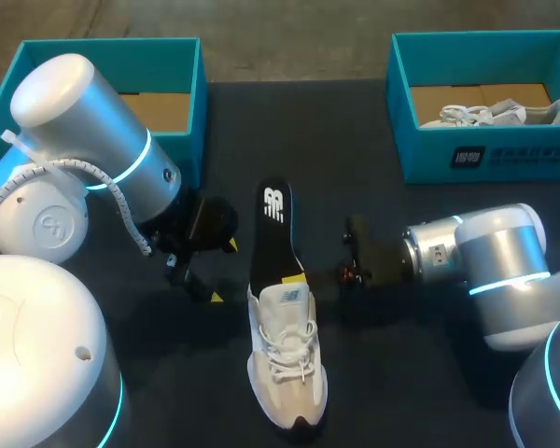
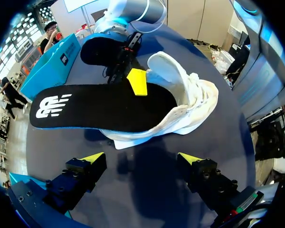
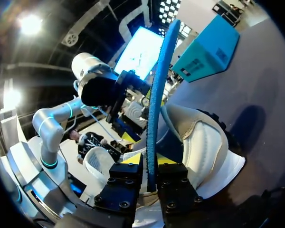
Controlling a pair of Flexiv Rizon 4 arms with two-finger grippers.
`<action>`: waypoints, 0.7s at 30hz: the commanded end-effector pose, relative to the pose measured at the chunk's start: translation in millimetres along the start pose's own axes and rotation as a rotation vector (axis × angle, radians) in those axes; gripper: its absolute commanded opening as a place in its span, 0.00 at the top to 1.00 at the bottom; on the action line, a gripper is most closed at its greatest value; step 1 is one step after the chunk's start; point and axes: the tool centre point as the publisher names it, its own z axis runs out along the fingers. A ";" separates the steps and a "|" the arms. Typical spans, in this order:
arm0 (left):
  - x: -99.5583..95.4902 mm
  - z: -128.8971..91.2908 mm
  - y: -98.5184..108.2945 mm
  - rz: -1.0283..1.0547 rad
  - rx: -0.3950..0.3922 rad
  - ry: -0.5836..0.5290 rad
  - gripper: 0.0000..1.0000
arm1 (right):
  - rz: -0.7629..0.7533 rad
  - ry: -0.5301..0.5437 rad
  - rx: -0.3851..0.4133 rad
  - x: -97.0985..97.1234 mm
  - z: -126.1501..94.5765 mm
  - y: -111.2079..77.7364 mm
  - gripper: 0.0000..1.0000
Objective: Take the shoe out of the shoebox, open the shoe tongue, remove and reinsert the insole, then place the shoe into the shoebox
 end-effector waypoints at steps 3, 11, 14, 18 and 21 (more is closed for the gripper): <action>0.6 0.0 -0.3 0.000 -0.003 -0.001 0.00 | -0.012 -0.006 0.004 1.8 4.6 3.9 0.76; 0.6 0.0 -0.3 0.000 -0.003 -0.001 0.00 | -0.033 0.000 0.017 -0.7 6.7 14.0 0.73; 0.6 0.0 -0.3 0.000 -0.003 -0.001 0.00 | -0.040 -0.001 0.024 -0.7 7.8 16.7 0.75; 0.6 0.0 -0.3 0.000 -0.003 -0.001 0.00 | -0.045 -0.004 0.028 -0.1 8.4 17.8 0.79; 0.6 0.0 -0.3 0.000 -0.003 -0.001 0.00 | -0.050 -0.016 0.031 2.2 9.0 18.1 0.77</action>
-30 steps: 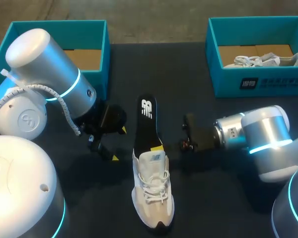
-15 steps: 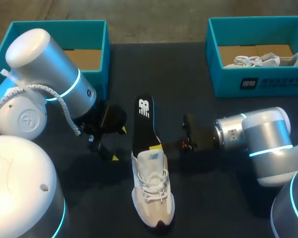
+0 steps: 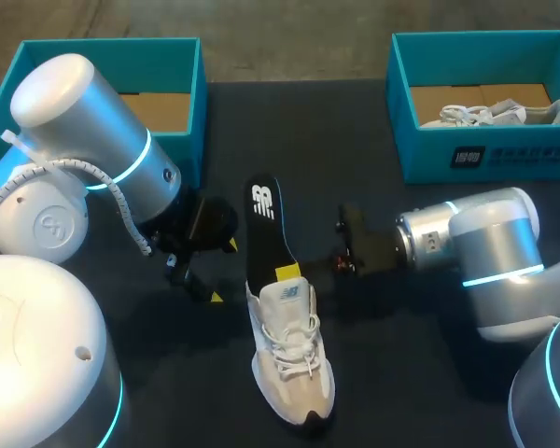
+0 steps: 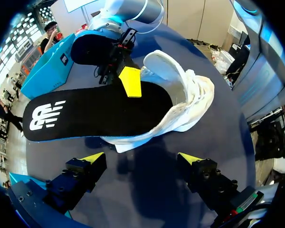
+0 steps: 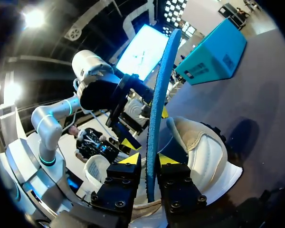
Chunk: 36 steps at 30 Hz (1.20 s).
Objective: Take the shoe out of the shoebox, open the shoe tongue, remove and reinsert the insole, then place the shoe into the shoebox
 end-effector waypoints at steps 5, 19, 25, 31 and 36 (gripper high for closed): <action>0.6 0.0 -0.3 0.000 -0.003 -0.001 0.00 | -0.008 -0.034 0.005 6.4 3.0 1.2 0.73; 0.6 0.0 -0.3 0.000 -0.003 -0.001 0.00 | -0.078 -0.049 0.018 10.6 3.6 4.7 0.64; 0.6 0.0 -0.3 0.000 -0.003 -0.001 0.00 | -0.095 -0.063 0.013 10.3 3.2 8.5 0.65; 0.6 0.0 -0.3 0.000 -0.003 -0.001 0.00 | -0.125 -0.069 0.024 10.9 5.0 14.9 0.67; 0.6 0.0 -0.3 0.000 -0.003 -0.001 0.00 | -0.147 -0.070 0.039 12.9 6.5 18.4 0.67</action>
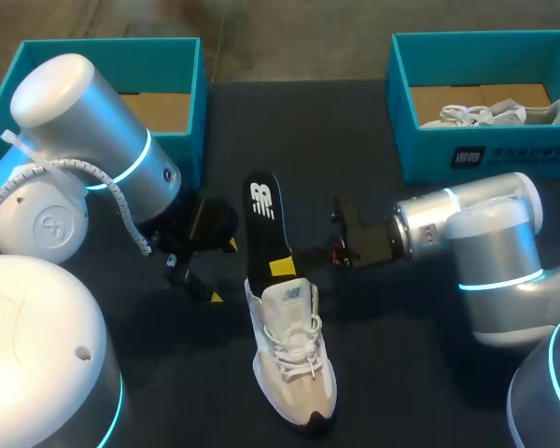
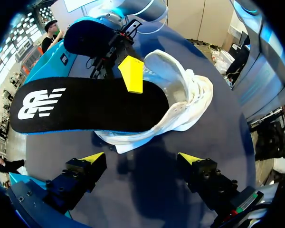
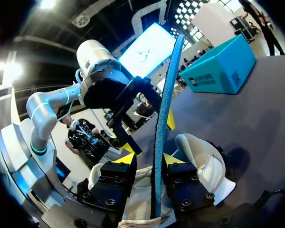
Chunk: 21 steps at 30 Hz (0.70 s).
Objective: Take the shoe out of the shoebox, open the shoe tongue, remove and reinsert the insole, then place the shoe into the shoebox
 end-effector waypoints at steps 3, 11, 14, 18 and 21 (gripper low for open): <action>0.6 0.0 -0.3 0.000 -0.003 -0.001 0.00 | -0.006 -0.005 0.022 1.9 2.5 6.6 0.66; 0.6 0.0 -0.3 0.000 -0.003 -0.001 0.00 | 0.000 0.004 0.042 -7.6 3.5 15.6 0.70; 0.6 0.0 -0.3 0.000 -0.003 -0.001 0.00 | 0.000 0.007 0.039 -9.7 1.9 16.2 0.73; 0.6 0.0 -0.3 0.000 -0.003 -0.001 0.00 | 0.013 0.009 0.010 -11.2 -1.0 15.3 0.76; 0.6 0.0 -0.3 0.000 -0.003 -0.001 0.00 | 0.017 0.011 -0.017 -12.1 -2.1 14.9 0.77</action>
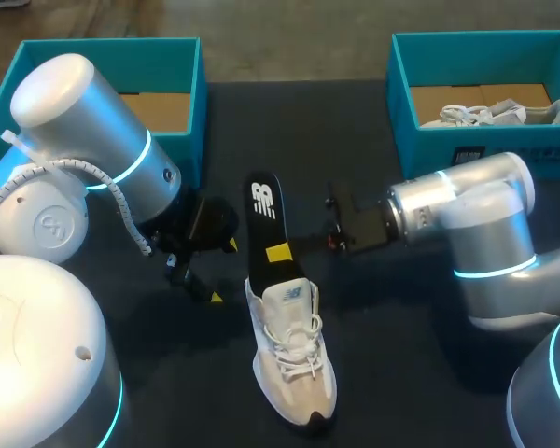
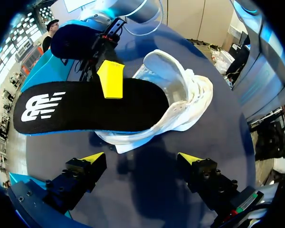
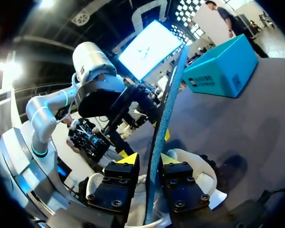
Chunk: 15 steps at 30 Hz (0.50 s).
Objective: Take the shoe out of the shoebox, open the shoe tongue, remove and reinsert the insole, then place the shoe into the shoebox
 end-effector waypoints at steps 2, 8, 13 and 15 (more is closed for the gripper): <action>0.6 0.0 -0.3 0.000 -0.003 -0.001 0.00 | 0.000 0.001 -0.047 -0.1 -0.6 -3.6 0.76; 0.6 0.0 -0.3 0.000 -0.003 -0.001 0.00 | 0.012 -0.025 -0.101 0.4 -0.7 -3.3 0.73; 0.6 0.0 -0.3 0.000 -0.003 -0.001 0.00 | 0.017 -0.042 -0.117 1.4 0.6 -0.5 0.78; 0.6 0.0 -0.3 0.000 -0.003 -0.001 0.00 | 0.017 -0.048 -0.117 2.3 1.9 0.9 0.80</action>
